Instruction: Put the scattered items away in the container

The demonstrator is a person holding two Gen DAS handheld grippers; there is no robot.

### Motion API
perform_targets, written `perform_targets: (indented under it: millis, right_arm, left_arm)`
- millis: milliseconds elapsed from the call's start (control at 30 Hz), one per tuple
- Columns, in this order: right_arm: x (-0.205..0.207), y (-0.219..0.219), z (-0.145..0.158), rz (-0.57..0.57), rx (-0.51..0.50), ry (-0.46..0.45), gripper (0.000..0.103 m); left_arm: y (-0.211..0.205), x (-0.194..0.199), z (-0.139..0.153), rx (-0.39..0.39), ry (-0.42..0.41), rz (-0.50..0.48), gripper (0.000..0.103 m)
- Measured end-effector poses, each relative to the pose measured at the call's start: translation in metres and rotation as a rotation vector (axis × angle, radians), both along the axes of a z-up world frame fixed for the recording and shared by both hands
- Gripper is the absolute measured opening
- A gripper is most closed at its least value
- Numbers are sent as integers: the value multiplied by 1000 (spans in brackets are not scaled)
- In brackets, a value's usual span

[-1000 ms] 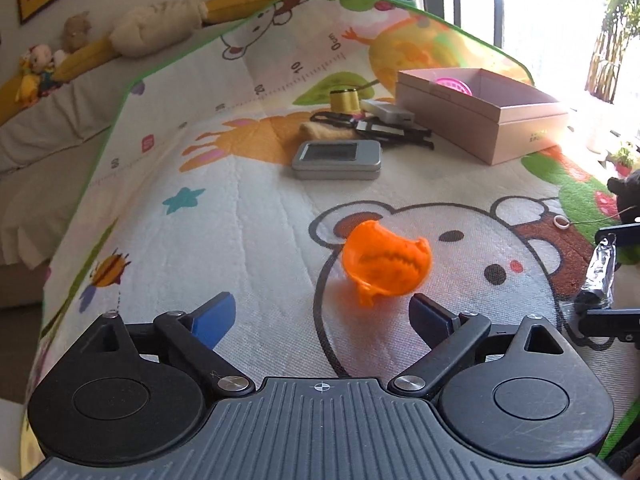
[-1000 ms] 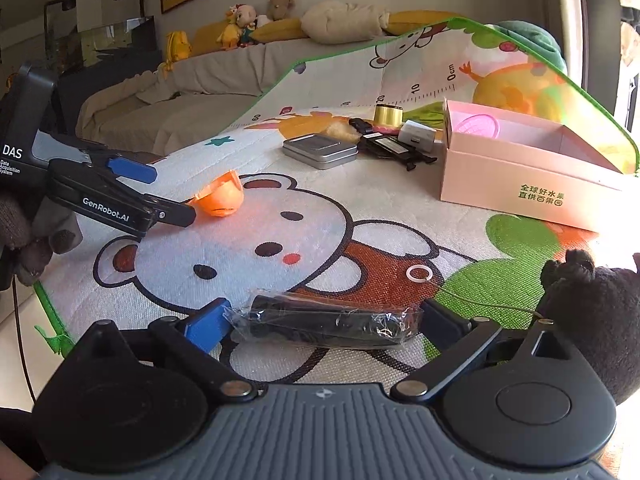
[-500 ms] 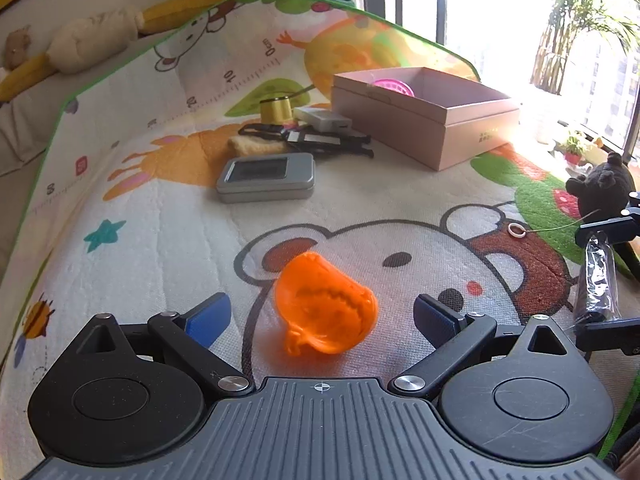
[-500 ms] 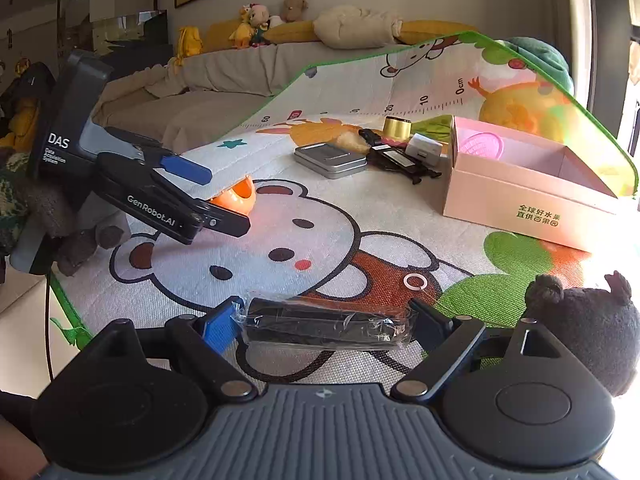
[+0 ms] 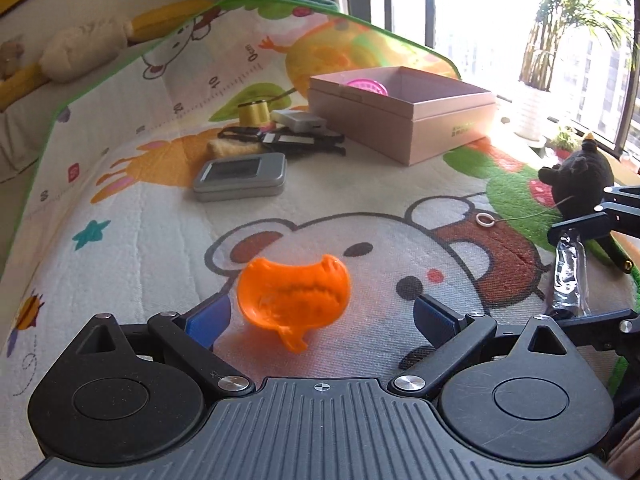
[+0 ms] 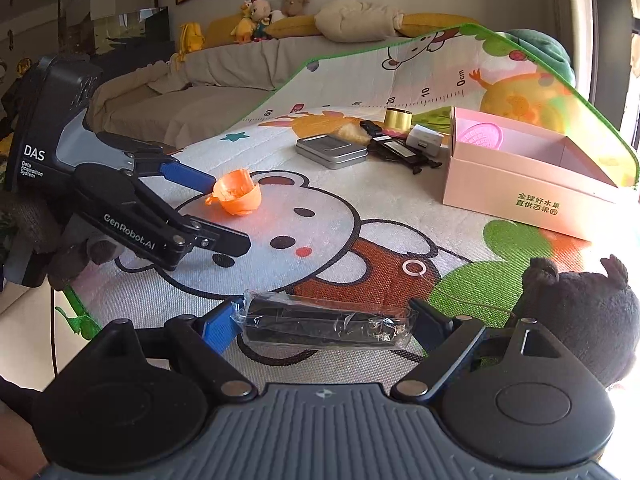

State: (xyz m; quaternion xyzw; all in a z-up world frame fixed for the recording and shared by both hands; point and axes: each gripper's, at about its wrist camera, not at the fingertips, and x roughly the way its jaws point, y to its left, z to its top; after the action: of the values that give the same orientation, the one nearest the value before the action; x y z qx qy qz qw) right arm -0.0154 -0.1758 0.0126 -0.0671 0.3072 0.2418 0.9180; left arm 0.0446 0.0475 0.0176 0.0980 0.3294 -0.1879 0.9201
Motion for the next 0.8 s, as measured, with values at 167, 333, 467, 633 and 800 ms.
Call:
perform_targets:
  millis: [167, 333, 467, 633, 800]
  right_arm:
    - [0, 0, -3, 1, -5, 14, 90]
    - [3, -1, -6, 0, 0, 40, 92]
    - [2, 1, -7, 12, -17, 47, 96]
    - [-4, 1, -5, 9, -49, 33, 88]
    - [-16, -5, 7, 32, -49, -5, 87]
  left_arm:
    - [7, 12, -4, -42, 9, 60, 100]
    - [4, 12, -4, -40, -3, 41, 81]
    - [-2, 12, -4, -22, -1, 25, 68]
    - [-12, 1, 5, 16, -12, 4, 63]
    - [-29, -19, 18, 50, -44, -41, 63]
